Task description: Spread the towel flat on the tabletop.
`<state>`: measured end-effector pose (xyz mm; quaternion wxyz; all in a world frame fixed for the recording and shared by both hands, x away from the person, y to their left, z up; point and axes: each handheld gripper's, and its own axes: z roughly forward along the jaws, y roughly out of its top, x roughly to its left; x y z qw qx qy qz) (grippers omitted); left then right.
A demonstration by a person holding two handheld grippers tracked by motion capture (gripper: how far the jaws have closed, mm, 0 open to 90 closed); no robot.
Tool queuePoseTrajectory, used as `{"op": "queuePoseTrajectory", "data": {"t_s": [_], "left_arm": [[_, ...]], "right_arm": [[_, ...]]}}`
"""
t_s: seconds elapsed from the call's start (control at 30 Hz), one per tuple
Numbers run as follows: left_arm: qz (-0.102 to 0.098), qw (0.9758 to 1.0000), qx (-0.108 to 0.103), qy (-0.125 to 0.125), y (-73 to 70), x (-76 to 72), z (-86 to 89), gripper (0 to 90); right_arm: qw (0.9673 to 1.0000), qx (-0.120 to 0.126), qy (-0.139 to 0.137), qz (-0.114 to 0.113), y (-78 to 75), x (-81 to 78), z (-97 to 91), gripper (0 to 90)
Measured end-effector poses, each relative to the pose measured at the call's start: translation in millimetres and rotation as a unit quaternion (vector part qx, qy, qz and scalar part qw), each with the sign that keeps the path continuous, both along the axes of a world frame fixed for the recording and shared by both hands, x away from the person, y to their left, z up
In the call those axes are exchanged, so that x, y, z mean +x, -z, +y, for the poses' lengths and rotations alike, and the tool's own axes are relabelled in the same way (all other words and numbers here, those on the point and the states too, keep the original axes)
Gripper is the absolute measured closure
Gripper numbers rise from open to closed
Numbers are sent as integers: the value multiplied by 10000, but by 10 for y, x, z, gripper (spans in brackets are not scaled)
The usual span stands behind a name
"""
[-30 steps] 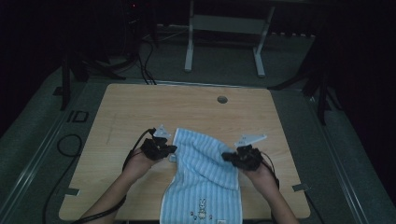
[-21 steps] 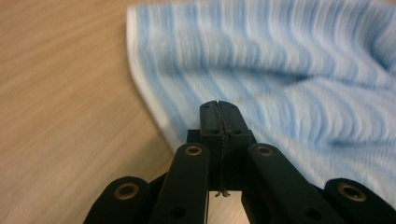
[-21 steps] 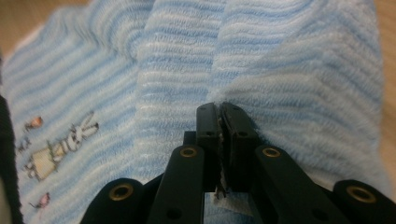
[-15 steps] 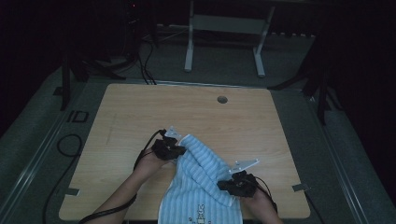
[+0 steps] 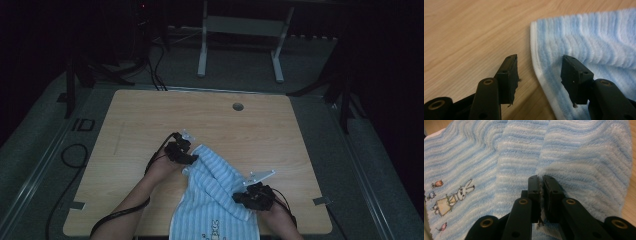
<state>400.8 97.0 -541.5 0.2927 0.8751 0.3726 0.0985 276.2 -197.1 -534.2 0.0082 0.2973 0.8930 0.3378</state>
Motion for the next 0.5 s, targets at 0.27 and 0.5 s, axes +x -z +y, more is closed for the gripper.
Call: {"op": "queuePoseTrajectory", "data": {"t_s": [0.27,0.5], "left_arm": [[68,9990,-1,439,-26,-99,-81,865],[-179,9988,-461,66,-287,-124,151,883]], "right_arm": [[9999,-49,105,-14,-16,45,-26,851],[9988,-113,401,-255,-189,254,-132,863]]}}
